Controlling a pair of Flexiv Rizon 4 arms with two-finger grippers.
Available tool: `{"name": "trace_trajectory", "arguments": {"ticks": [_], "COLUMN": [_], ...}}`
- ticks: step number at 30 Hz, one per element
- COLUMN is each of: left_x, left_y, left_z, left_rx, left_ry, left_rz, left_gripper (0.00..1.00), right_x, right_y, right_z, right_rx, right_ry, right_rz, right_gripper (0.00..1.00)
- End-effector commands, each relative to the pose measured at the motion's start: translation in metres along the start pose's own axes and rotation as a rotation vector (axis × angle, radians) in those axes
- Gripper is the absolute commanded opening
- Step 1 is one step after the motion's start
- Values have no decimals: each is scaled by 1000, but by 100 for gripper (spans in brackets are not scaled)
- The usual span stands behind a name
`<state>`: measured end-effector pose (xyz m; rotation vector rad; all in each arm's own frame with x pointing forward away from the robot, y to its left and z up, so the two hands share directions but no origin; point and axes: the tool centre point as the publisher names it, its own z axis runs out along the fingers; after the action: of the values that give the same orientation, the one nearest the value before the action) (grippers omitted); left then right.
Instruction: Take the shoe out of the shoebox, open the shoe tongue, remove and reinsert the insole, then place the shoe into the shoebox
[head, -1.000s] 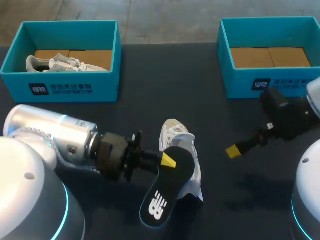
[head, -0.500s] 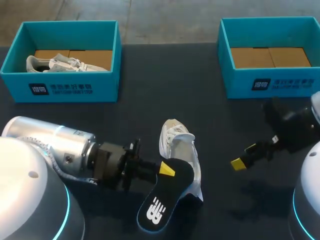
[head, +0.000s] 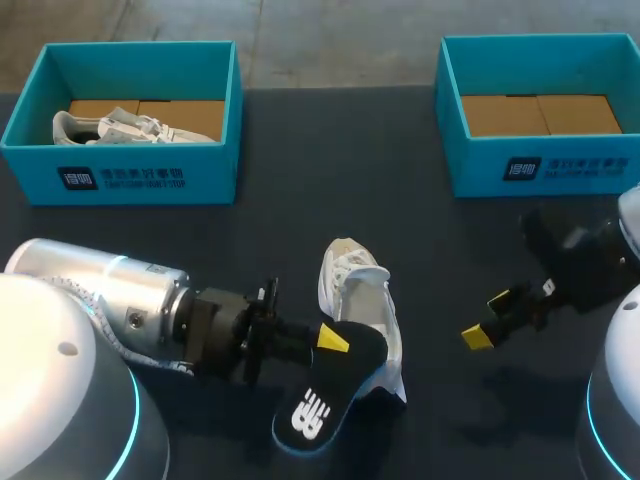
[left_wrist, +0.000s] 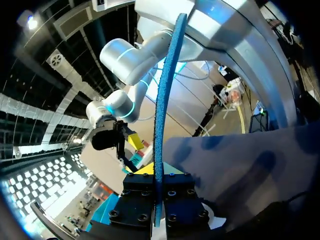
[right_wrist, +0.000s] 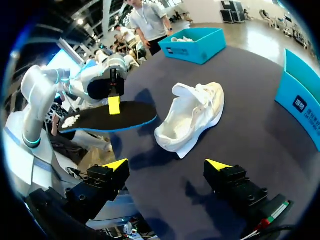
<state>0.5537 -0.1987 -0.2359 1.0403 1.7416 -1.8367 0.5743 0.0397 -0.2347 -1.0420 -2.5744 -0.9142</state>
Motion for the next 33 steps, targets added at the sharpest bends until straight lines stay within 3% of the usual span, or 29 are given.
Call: {"name": "trace_trajectory", "arguments": {"ticks": [1,7,14,22,33], "left_x": [7,11,12,22,19], "left_y": [6,6,9,13,16], "left_z": [0,1,3,8,16], "left_rx": [23,41,91,96,106], "left_ry": [-20,-15,-46,-46,-93], "left_rz": [-21,-34,-54,-76,-86], "left_gripper": [0,0,0,0,0], "right_x": [10,14,11,5,0], "right_y": [-9,-13,-20,-28,-31], "right_z": [1,3,21,39,57], "right_rx": [-3,-2,7,-2,3], "right_ry": [-29,-48,-68,-67,-77], "right_rz": [-15,-68,-117,-139,-145], "right_gripper": [100,100,100,100,100]}}
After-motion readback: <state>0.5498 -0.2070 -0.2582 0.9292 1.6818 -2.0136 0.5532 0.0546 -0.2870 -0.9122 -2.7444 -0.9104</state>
